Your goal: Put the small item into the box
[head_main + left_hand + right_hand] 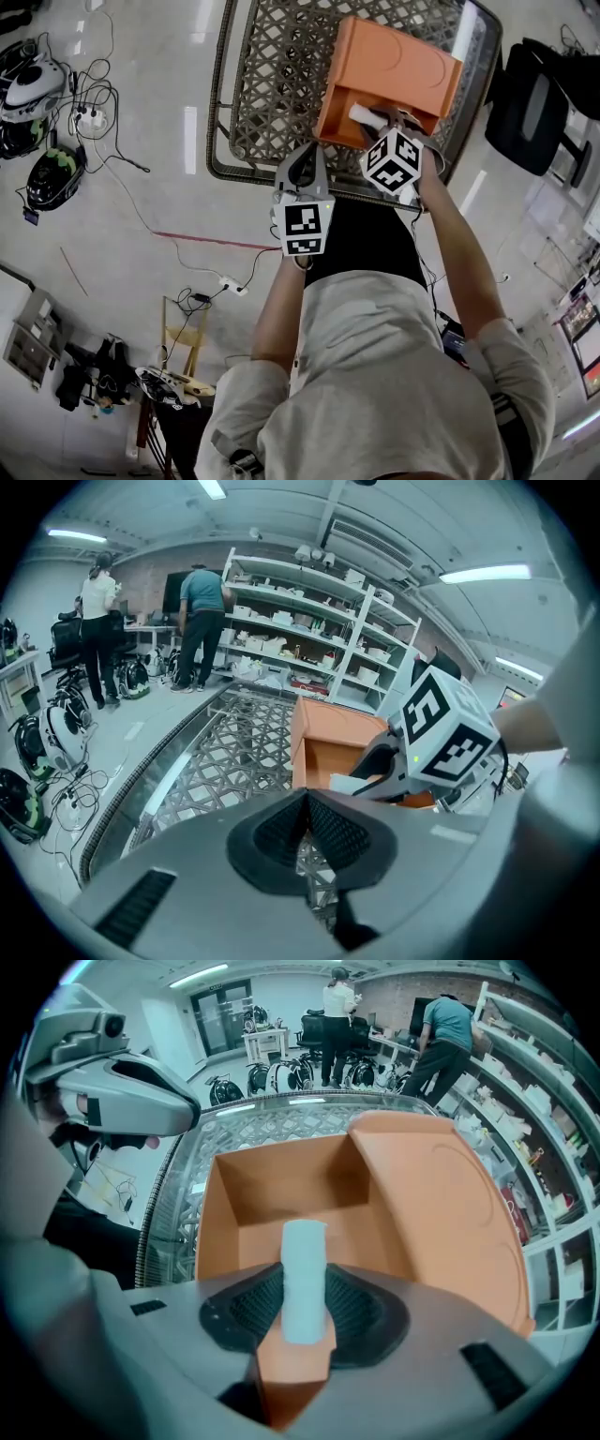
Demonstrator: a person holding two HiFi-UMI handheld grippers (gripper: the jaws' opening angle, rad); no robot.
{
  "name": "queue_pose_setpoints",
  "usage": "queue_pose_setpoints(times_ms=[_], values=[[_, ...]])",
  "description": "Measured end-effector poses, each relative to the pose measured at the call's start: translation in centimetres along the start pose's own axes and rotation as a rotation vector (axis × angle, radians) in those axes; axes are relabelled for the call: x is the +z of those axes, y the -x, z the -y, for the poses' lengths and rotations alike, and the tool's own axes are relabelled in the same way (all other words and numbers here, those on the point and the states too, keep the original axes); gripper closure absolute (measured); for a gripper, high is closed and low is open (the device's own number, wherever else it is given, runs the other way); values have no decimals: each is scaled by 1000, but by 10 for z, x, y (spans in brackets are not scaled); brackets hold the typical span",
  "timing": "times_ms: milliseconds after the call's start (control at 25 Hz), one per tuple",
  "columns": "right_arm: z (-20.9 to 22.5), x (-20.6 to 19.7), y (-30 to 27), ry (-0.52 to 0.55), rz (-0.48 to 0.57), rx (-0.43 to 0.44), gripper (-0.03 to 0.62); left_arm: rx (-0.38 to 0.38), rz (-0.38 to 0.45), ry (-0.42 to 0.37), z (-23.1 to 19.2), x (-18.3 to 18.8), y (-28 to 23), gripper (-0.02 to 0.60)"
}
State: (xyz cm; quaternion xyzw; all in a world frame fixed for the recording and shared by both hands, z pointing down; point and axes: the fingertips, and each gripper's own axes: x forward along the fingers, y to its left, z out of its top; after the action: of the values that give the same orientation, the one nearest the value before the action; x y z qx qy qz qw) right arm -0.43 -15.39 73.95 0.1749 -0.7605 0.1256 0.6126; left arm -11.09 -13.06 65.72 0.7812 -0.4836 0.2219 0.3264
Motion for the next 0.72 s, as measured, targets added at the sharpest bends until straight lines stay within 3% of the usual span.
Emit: queue_pose_setpoints(times_ms=[320, 720], values=[[-2, -2, -3, 2, -10, 13, 453, 2, -4, 7, -1, -2, -1, 575], [0, -4, -2, -32, 34, 7, 373, 14, -8, 3, 2, -7, 2, 575]])
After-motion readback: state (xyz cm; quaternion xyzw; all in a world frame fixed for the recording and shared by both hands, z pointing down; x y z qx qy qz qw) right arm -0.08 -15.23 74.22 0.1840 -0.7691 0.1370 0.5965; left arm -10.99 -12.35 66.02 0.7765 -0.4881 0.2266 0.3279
